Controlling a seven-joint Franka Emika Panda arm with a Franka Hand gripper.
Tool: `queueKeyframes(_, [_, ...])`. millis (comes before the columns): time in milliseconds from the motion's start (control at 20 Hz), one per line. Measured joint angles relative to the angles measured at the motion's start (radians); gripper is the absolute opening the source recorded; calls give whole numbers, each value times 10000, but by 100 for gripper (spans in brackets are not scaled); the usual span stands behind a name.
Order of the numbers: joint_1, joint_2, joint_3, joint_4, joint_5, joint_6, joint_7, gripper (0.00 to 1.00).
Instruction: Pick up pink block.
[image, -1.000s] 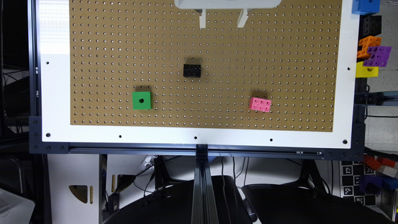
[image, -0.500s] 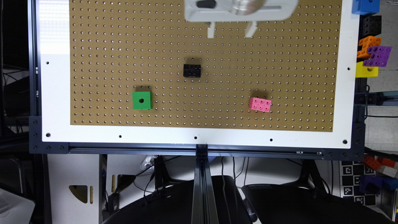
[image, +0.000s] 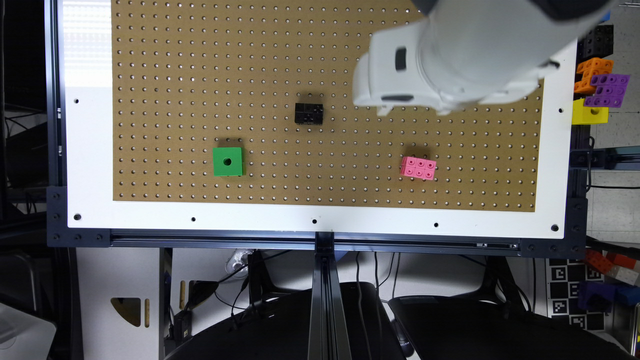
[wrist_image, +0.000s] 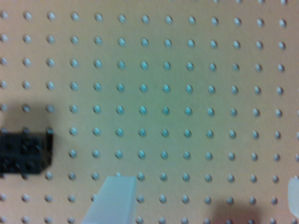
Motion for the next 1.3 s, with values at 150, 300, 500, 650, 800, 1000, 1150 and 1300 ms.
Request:
queueKeyframes(150, [70, 409, 176, 525, -10, -27, 240, 100])
queueKeyframes(300, [121, 559, 214, 747, -13, -28, 335, 100])
queueKeyframes(500, [120, 662, 217, 905, -14, -29, 343, 100])
queueKeyframes(650, [119, 729, 217, 930, -14, -20, 344, 100])
queueKeyframes(800, [118, 1102, 217, 971, -32, 187, 344, 100])
queueKeyframes(1000, [117, 1438, 217, 1231, -46, 224, 345, 100])
queueKeyframes(1150, [117, 1631, 217, 1248, -57, 275, 345, 100])
queueKeyframes(1300, [112, 2093, 216, 1278, -94, 667, 345, 100])
